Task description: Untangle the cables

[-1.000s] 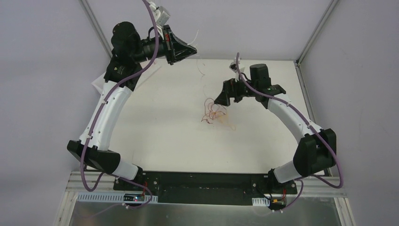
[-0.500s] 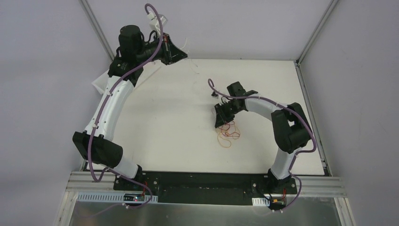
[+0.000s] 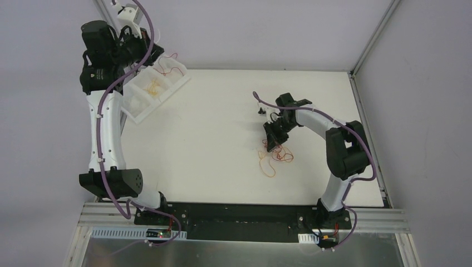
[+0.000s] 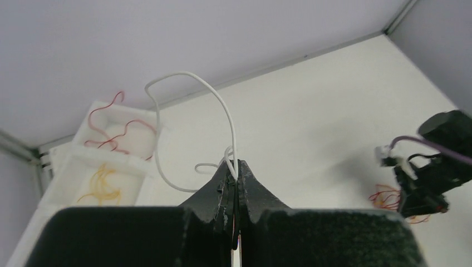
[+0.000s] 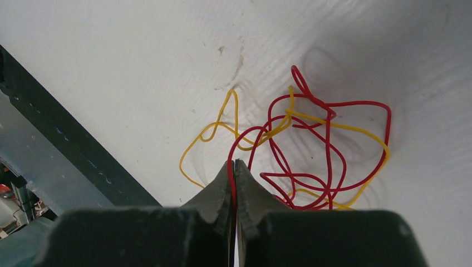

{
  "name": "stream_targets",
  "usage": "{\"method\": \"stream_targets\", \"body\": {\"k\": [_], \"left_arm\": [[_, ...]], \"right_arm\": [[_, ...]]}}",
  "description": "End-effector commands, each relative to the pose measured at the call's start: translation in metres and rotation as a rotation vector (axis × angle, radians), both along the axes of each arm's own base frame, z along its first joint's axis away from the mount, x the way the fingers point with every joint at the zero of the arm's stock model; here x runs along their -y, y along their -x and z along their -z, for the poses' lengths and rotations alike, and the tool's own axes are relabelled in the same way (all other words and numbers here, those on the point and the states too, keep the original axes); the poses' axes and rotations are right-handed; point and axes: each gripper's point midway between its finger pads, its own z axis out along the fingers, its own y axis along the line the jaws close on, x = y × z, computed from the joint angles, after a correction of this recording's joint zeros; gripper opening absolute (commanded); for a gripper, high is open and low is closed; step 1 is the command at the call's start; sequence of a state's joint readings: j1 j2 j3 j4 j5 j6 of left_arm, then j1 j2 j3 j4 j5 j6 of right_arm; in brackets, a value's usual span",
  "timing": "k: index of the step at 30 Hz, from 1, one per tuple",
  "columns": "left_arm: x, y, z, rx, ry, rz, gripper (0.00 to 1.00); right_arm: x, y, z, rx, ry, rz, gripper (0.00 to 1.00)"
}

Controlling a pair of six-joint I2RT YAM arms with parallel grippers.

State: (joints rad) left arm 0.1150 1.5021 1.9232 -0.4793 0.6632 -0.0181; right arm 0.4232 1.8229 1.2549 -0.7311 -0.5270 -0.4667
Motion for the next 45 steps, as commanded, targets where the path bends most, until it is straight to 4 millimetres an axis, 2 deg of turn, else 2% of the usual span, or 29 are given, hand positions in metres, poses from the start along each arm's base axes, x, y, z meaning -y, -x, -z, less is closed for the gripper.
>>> {"method": "stream_targets", "body": {"k": [1,5,10,15,21,23,25,27,31,34,36,40,45], "left_arm": [[-0.057,0.000,0.035,-0.035,-0.245,-0.113,0.00],[-0.121,-0.014,0.061,-0.105,-0.252,-0.229,0.00],[-0.182,-0.039,0.101,-0.188,-0.233,-0.357,0.00],[-0.232,-0.070,0.153,-0.249,-0.272,-0.485,0.00],[-0.280,-0.099,0.194,-0.318,-0.244,-0.604,0.00],[-0.288,-0.105,0.196,-0.320,-0.213,-0.621,0.00],[-0.291,-0.108,0.188,-0.303,-0.169,-0.627,0.00],[-0.287,-0.108,0.173,-0.276,-0.142,-0.624,0.00],[-0.270,-0.098,0.129,-0.213,-0.087,-0.605,0.00],[-0.264,-0.084,0.105,-0.197,-0.093,-0.616,0.00],[-0.262,-0.079,0.097,-0.191,-0.100,-0.615,0.00],[-0.265,-0.085,0.099,-0.191,-0.087,-0.621,0.00],[-0.278,-0.107,0.123,-0.205,-0.085,-0.623,0.00]], "right_arm": [[-0.001,-0.007,-0.020,0.009,-0.022,0.012,0.04],[-0.006,-0.006,-0.025,-0.009,-0.047,0.033,0.04],[-0.009,-0.006,-0.029,-0.013,-0.062,0.053,0.05],[-0.014,-0.006,-0.031,-0.030,-0.090,0.072,0.05],[-0.015,-0.004,-0.034,-0.042,-0.098,0.080,0.05],[-0.014,-0.003,-0.036,-0.043,-0.096,0.080,0.05],[-0.013,-0.002,-0.036,-0.044,-0.091,0.083,0.05],[-0.011,-0.002,-0.036,-0.047,-0.088,0.091,0.05],[-0.007,-0.003,-0.036,-0.045,-0.082,0.106,0.05],[-0.004,-0.003,-0.035,-0.050,-0.079,0.116,0.05],[-0.003,-0.002,-0.035,-0.058,-0.077,0.116,0.05],[-0.001,-0.001,-0.033,-0.075,-0.074,0.111,0.05],[0.001,-0.002,-0.032,-0.086,-0.069,0.102,0.05]]}}
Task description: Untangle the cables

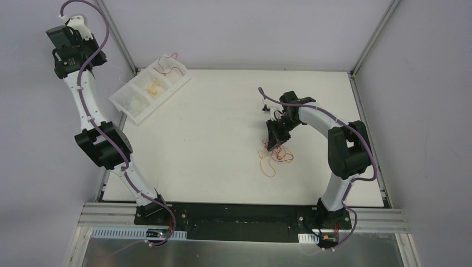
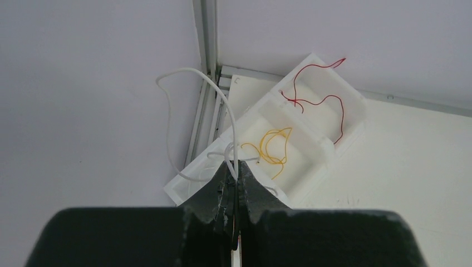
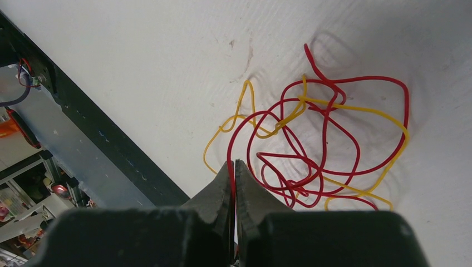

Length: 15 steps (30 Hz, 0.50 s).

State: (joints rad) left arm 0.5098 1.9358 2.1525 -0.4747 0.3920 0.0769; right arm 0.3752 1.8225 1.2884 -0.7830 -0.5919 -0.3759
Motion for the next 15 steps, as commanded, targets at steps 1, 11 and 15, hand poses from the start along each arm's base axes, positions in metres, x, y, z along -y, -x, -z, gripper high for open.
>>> {"method": "stream_targets", "body": {"k": [1,11,15], "left_arm": [[-0.008,-0.019,0.023,-0.014,0.005,0.007,0.00],[-0.013,-0.008,0.133,-0.241,-0.053,0.061,0.00],[-0.005,0.003,0.157,-0.294,-0.027,0.073,0.00]], "right_arm": [[-0.001,-0.001,-0.017,0.009,-0.029,-0.012,0.05],[0.004,0.001,-0.018,-0.007,-0.046,0.003,0.05],[0.006,0.004,-0.017,-0.015,-0.045,0.005,0.05]]}}
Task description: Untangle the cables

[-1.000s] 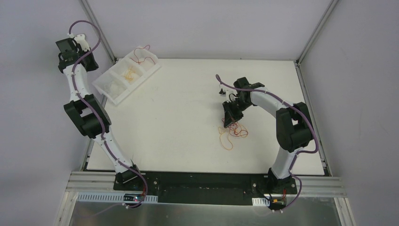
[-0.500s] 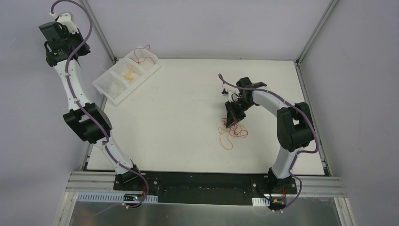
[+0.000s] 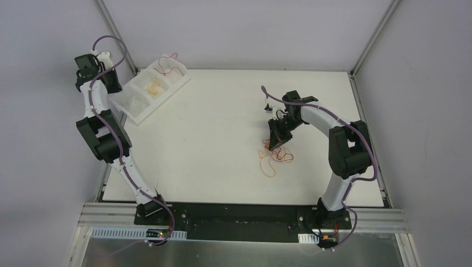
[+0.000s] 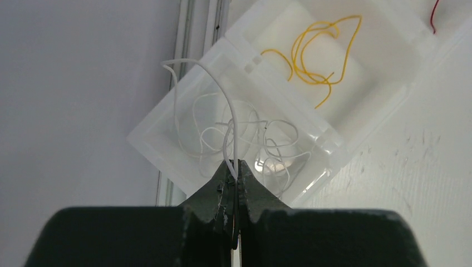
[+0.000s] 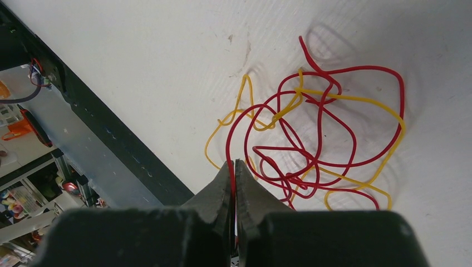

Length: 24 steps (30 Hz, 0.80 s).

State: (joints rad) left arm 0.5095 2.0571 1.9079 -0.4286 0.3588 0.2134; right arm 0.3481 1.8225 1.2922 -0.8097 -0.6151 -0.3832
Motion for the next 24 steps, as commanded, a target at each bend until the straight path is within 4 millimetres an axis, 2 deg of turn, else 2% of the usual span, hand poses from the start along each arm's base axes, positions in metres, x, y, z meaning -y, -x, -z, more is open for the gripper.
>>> {"method": "stream_targets", "body": {"k": [1,6,10,12,13,14,16,18,19,24], "left_arm": [[0.011,0.008,0.001,-0.005,-0.033,0.050,0.00],[0.031,0.029,0.037,-0.138,0.031,0.073,0.00],[0.048,0.032,0.062,-0.255,0.105,0.095,0.00],[0.046,0.031,0.067,-0.279,0.125,0.067,0.00],[0.042,0.029,0.063,-0.278,0.118,0.050,0.00],[0.039,0.028,0.060,-0.277,0.113,0.038,0.06],[0.037,0.027,0.042,-0.253,0.098,0.031,0.32],[0.038,0.026,0.014,-0.201,0.095,0.024,0.55],[0.040,0.026,0.000,-0.173,0.097,0.025,0.63],[0.066,0.036,-0.072,-0.044,0.125,0.095,0.93]], "right_arm": [[0.002,0.003,-0.014,0.013,-0.030,-0.012,0.05],[0.004,0.003,-0.013,0.006,-0.028,-0.010,0.05],[0.005,0.003,-0.015,0.004,-0.025,-0.019,0.05],[0.007,0.003,-0.016,0.001,-0.023,-0.018,0.05],[0.007,0.003,-0.017,-0.001,-0.023,-0.019,0.05],[0.008,0.003,-0.018,0.001,-0.025,-0.018,0.05],[0.008,0.002,-0.021,0.007,-0.027,-0.017,0.05],[0.007,0.002,-0.024,0.010,-0.039,-0.014,0.04],[0.006,0.002,-0.026,0.013,-0.048,-0.012,0.04],[-0.006,-0.001,-0.039,0.022,-0.128,0.005,0.00]]}}
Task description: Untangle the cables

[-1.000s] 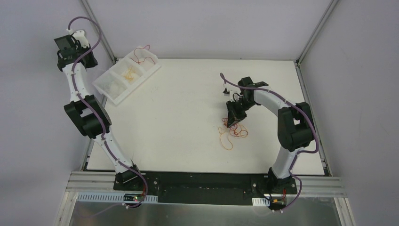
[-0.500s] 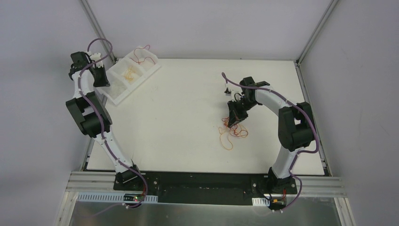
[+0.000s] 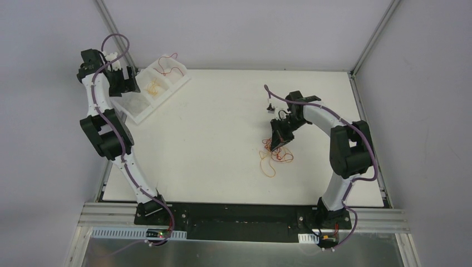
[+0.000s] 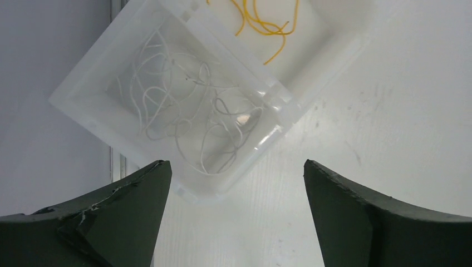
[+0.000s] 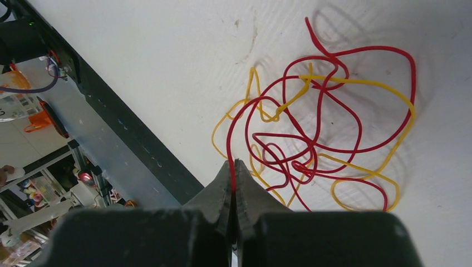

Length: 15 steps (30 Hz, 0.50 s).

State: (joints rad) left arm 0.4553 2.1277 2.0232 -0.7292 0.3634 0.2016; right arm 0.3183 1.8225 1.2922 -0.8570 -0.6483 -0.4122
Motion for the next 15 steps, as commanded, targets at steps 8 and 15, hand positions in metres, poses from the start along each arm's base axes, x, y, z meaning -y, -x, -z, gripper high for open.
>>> {"method": "stream_targets", "body": {"k": [8,15], "left_arm": [[0.118,0.041,-0.158,0.351,0.091,0.410,0.99],[0.279,0.094,-0.094,0.227,0.285,0.776,0.99]], "right_arm": [[-0.056,-0.028,-0.089,0.136,-0.325,0.040,0.00],[-0.045,-0.041,-0.113,0.168,-0.323,0.102,0.11]]}}
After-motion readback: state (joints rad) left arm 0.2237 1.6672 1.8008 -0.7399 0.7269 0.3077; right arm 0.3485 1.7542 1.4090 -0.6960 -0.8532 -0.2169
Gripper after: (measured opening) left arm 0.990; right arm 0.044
